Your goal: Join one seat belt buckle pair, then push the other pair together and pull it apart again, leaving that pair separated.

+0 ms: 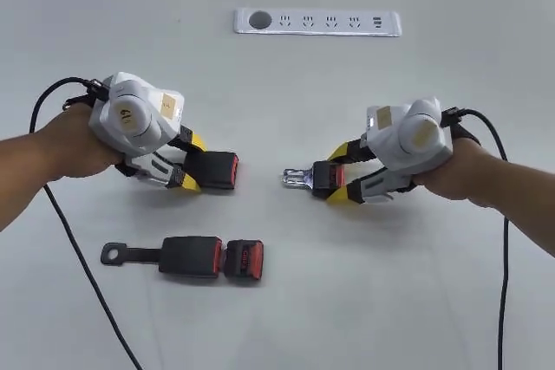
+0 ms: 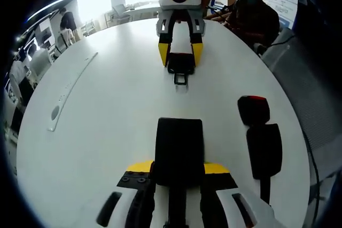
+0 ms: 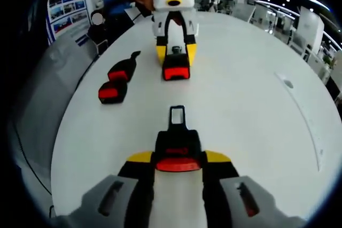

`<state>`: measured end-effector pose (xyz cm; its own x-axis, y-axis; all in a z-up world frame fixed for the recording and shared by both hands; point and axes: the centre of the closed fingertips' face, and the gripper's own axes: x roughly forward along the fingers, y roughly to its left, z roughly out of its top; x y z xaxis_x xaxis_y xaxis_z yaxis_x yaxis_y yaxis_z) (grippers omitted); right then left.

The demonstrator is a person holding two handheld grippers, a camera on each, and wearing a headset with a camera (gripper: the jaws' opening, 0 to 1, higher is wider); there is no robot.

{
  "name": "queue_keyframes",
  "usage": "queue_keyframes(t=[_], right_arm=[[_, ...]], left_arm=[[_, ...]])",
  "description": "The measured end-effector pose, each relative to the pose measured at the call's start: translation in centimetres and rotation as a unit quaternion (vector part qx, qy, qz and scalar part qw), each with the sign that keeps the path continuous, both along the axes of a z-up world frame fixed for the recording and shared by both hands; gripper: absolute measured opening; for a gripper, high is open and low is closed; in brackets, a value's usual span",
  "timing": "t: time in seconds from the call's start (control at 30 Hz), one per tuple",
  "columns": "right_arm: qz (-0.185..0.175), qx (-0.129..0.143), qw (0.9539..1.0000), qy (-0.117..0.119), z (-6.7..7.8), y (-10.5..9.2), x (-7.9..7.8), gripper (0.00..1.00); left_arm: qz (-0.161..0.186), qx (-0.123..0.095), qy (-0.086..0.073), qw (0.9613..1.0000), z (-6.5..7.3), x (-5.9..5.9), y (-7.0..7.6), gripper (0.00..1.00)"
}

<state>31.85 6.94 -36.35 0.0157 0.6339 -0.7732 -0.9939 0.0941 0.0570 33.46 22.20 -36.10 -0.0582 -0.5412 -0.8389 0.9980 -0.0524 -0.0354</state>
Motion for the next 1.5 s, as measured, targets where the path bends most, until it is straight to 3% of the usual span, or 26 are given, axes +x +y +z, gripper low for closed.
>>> queue_keyframes(t=[0.67, 1.2, 1.5], right_arm=[[-0.011, 0.025, 0.9996, 0.005, -0.3, 3.9, 1.0, 0.33], [-0.007, 0.025, 0.9996, 0.008, -0.3, 6.4, 1.2, 0.33], [-0.017, 0.023, 0.9995, 0.009, -0.3, 6.9, 1.5, 0.33]], left_arm=[[0.000, 0.006, -0.002, 1.0000, 0.0, 0.0, 0.0, 0.33], [-0.001, 0.009, -0.003, 1.0000, -0.1, 0.0, 0.1, 0.33], [-0.001, 0.007, -0.003, 1.0000, 0.0, 0.0, 0.0, 0.33]])
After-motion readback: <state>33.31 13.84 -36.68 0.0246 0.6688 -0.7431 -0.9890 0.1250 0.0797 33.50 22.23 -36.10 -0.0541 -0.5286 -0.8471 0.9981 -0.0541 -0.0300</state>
